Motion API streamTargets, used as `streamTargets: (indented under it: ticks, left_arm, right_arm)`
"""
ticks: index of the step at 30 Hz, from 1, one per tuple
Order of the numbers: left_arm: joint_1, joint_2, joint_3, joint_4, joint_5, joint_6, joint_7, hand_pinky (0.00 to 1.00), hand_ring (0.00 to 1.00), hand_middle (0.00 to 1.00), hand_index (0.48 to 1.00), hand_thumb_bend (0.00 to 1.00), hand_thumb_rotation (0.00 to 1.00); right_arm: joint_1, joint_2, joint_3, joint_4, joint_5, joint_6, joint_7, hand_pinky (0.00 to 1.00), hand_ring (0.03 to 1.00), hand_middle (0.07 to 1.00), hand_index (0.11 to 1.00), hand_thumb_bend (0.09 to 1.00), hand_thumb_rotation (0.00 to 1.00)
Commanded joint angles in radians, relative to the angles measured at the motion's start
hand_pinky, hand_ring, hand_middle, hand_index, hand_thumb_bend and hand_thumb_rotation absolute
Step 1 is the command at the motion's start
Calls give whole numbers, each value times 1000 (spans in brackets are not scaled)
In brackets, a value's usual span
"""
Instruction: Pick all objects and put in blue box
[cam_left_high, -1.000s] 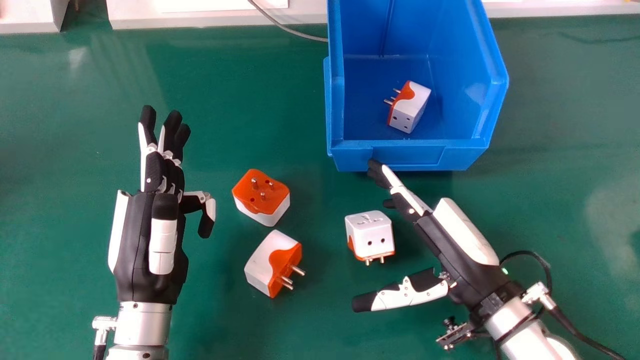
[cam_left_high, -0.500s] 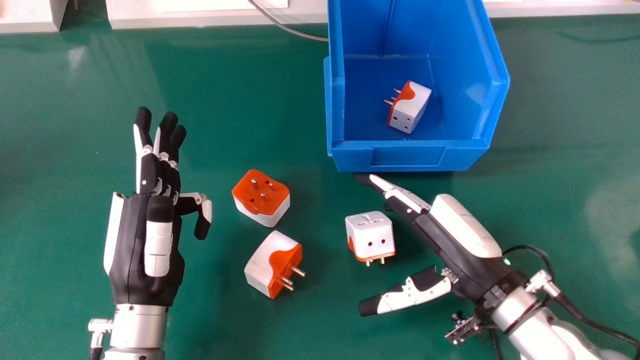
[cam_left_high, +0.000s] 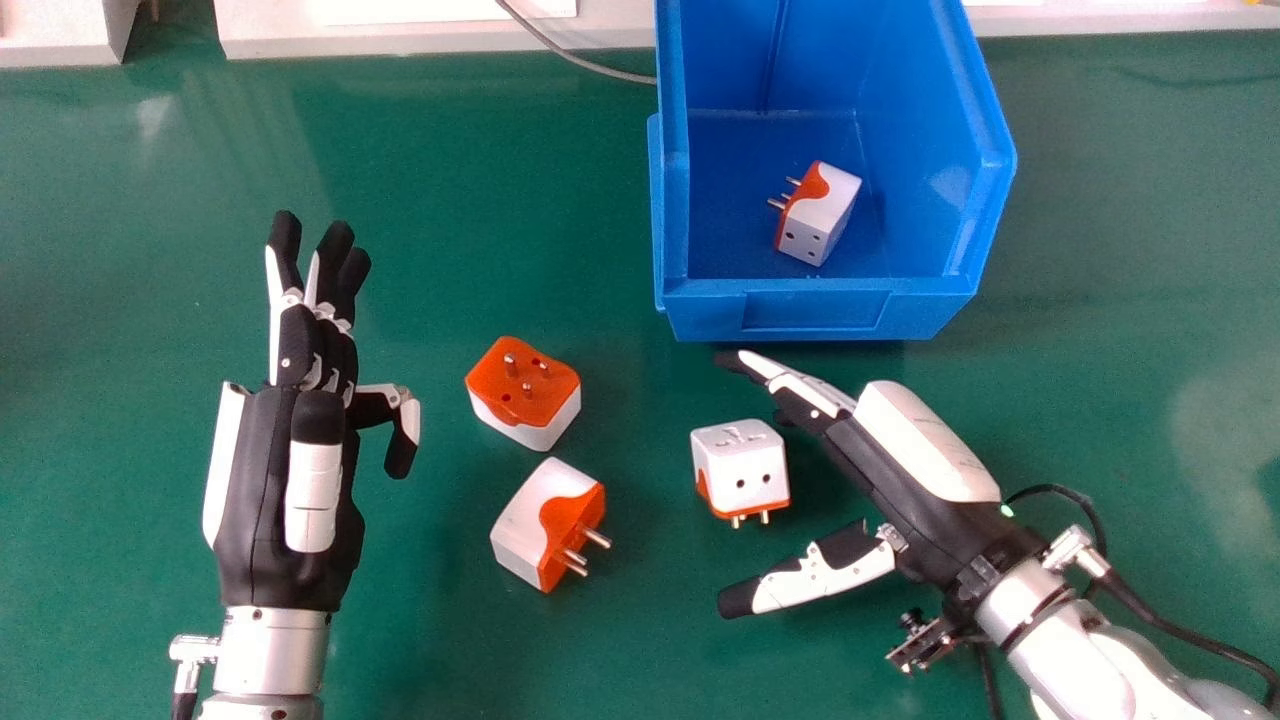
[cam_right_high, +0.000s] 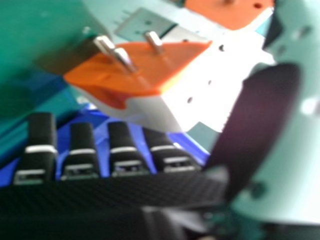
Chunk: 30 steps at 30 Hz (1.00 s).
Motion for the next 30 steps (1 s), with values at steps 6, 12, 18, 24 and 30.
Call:
streamTargets:
  ticks: [6,12,18,24,30]
  left_arm:
    - [9,0,-2,-27,-6,-9,-3,0,1000,1000,991,1000,926]
    - [17,4,-2,-36,-8,-3,-5,0,1000,1000,991,1000,926]
    - [16,1,-3,-36,-6,0,-5,0,1000,1000,991,1000,925]
    - [15,-1,-4,-37,-8,1,-5,0,1000,1000,990,1000,924]
    - [11,0,-3,-29,-7,2,-6,0,1000,1000,990,1000,924]
  right_arm:
    - [-18,0,29,18,-19,81,-21,780,878,893,902,1000,359]
    - [-28,-5,65,10,-54,106,-96,776,869,884,884,1000,345]
    - [-26,-2,72,11,-47,94,-141,702,782,808,810,972,236]
    - [-22,-7,78,8,-55,59,-213,615,678,693,696,840,121]
    - [-29,-7,97,16,-80,49,-273,583,626,655,660,776,97]
